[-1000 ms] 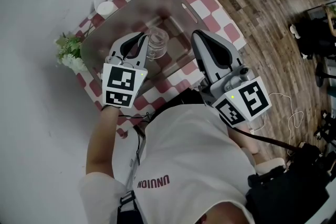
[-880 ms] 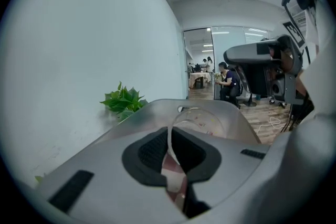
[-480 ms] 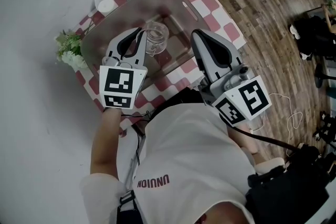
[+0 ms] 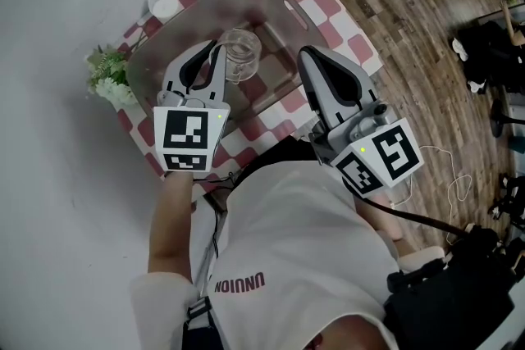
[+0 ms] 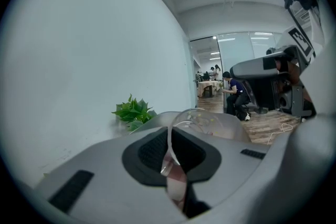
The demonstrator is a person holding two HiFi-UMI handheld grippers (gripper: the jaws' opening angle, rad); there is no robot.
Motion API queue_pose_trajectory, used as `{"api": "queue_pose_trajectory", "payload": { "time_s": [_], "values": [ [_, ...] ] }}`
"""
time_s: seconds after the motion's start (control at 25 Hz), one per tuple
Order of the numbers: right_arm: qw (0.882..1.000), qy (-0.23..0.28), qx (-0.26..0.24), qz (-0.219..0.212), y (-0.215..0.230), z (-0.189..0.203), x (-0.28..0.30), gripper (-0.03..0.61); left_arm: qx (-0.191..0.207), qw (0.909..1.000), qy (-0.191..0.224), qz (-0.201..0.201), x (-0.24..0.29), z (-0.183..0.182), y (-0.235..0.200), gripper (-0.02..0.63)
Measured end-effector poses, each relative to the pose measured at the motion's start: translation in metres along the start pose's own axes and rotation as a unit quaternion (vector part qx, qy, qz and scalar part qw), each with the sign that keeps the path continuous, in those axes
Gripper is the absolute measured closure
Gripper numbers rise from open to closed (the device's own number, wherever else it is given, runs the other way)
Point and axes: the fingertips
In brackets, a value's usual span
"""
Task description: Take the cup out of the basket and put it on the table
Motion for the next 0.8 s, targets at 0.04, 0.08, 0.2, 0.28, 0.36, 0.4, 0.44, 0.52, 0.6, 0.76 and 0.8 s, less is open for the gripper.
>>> {"api": "queue_pose_trajectory", "payload": {
  "time_s": [0.04, 0.08, 0.2, 0.28, 0.36, 0.4, 0.44, 0.52, 0.6, 0.76, 0.8],
  "values": [
    [1.0, 0.0, 0.0, 0.0, 0.0, 0.0, 0.0, 0.561, -0.002, 1.0, 0.003, -0.003, -0.001, -0.002, -0.001, 0.581],
    [1.0, 0.0, 0.0, 0.001, -0.001, 0.0, 0.0, 0.561, -0.003, 1.0, 0.006, -0.004, -0.003, -0.003, -0.003, 0.58],
    [1.0, 0.0, -0.001, 0.002, -0.001, -0.001, -0.001, 0.561, -0.004, 0.9999, 0.013, -0.008, -0.006, -0.008, -0.004, 0.58],
    [1.0, 0.0, -0.001, 0.002, -0.001, 0.0, -0.002, 0.561, -0.005, 0.9998, 0.017, -0.01, -0.008, -0.01, -0.004, 0.58],
    [1.0, -0.001, -0.002, 0.002, -0.003, 0.0, -0.002, 0.561, -0.006, 0.9997, 0.022, -0.012, -0.01, -0.012, -0.005, 0.58],
    [1.0, -0.001, -0.002, 0.002, -0.003, 0.0, -0.002, 0.561, -0.007, 0.9996, 0.024, -0.013, -0.011, -0.014, -0.006, 0.58],
    [1.0, 0.0, -0.002, 0.002, -0.003, 0.0, -0.002, 0.561, -0.009, 0.9995, 0.027, -0.015, -0.011, -0.015, -0.006, 0.58],
    [1.0, 0.0, -0.002, 0.002, -0.003, 0.0, -0.002, 0.561, -0.013, 0.9992, 0.033, -0.019, -0.012, -0.018, -0.008, 0.58],
    [1.0, 0.0, -0.002, 0.002, -0.003, 0.0, -0.002, 0.561, -0.018, 0.9989, 0.038, -0.022, -0.013, -0.021, -0.008, 0.58],
    [1.0, 0.0, -0.002, 0.007, -0.001, 0.001, -0.003, 0.561, -0.028, 0.998, 0.053, -0.02, -0.014, -0.027, -0.009, 0.58],
    [1.0, 0.0, -0.001, 0.009, 0.0, 0.001, -0.003, 0.561, -0.031, 0.9978, 0.056, -0.02, -0.014, -0.029, -0.008, 0.58]
  ]
}}
Point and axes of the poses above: the fingertips, and each gripper's own axes: x forward along the fingers, y to its right, z out of its underside, and after that the axes turned 9 degrees about -x, right-handed
